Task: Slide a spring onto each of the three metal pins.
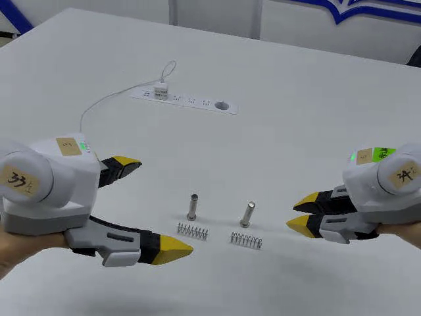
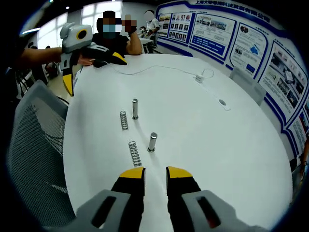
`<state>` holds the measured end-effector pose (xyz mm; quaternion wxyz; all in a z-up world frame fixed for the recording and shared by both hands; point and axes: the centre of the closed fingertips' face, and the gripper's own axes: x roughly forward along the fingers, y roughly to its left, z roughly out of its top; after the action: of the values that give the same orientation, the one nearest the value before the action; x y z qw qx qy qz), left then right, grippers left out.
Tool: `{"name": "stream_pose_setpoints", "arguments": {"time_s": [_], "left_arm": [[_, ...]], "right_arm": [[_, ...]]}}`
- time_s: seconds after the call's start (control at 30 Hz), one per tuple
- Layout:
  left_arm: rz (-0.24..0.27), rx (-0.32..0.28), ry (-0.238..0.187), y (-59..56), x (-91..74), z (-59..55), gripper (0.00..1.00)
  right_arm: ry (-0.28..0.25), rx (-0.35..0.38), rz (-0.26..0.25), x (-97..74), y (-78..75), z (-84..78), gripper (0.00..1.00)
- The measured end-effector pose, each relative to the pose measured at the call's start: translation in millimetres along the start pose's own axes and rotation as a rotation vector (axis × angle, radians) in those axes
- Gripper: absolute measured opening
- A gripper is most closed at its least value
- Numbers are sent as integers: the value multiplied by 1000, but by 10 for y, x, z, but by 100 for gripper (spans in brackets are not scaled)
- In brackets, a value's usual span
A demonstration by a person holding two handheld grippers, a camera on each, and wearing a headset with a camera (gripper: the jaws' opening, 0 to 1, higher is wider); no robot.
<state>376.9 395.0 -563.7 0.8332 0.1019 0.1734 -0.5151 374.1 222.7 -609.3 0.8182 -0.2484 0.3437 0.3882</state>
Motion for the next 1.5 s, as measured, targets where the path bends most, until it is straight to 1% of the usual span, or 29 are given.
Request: {"name": "stream_pose_setpoints", "arguments": {"time_s": [0.37, 0.5, 0.6, 0.67, 0.77, 0.83, 0.9, 1.03, 1.17, 1.33, 1.5], "left_arm": [[6, -15, 22, 25, -1, -90, 100], [5, -20, 31, 21, -2, -128, 100], [6, -23, 42, 27, -4, -163, 100], [7, -26, 46, 34, -6, -179, 100], [13, -31, 49, 51, -9, -203, 100], [15, -36, 55, 54, -10, -231, 100], [15, -39, 60, 47, -18, -251, 100], [19, -42, 70, 43, -40, -284, 100], [23, -46, 74, 53, -52, -301, 100], [22, -43, 80, 51, -49, -301, 100], [20, -41, 76, 50, -40, -269, 100]], "right_arm": [[9, -5, 59, 207, 149, -48, 18], [2, 18, 72, 287, 181, -61, 18], [8, 21, 81, 347, 211, -88, 18], [14, 20, 94, 382, 243, -104, 18], [7, 35, 123, 440, 301, -99, 18], [15, 32, 129, 493, 324, -107, 18], [30, 11, 138, 543, 342, -121, 18], [46, 12, 161, 620, 375, -127, 18], [65, -8, 164, 664, 369, -155, 18], [80, 12, 193, 694, 390, -210, 17], [65, 18, 192, 691, 371, -192, 15]]}}
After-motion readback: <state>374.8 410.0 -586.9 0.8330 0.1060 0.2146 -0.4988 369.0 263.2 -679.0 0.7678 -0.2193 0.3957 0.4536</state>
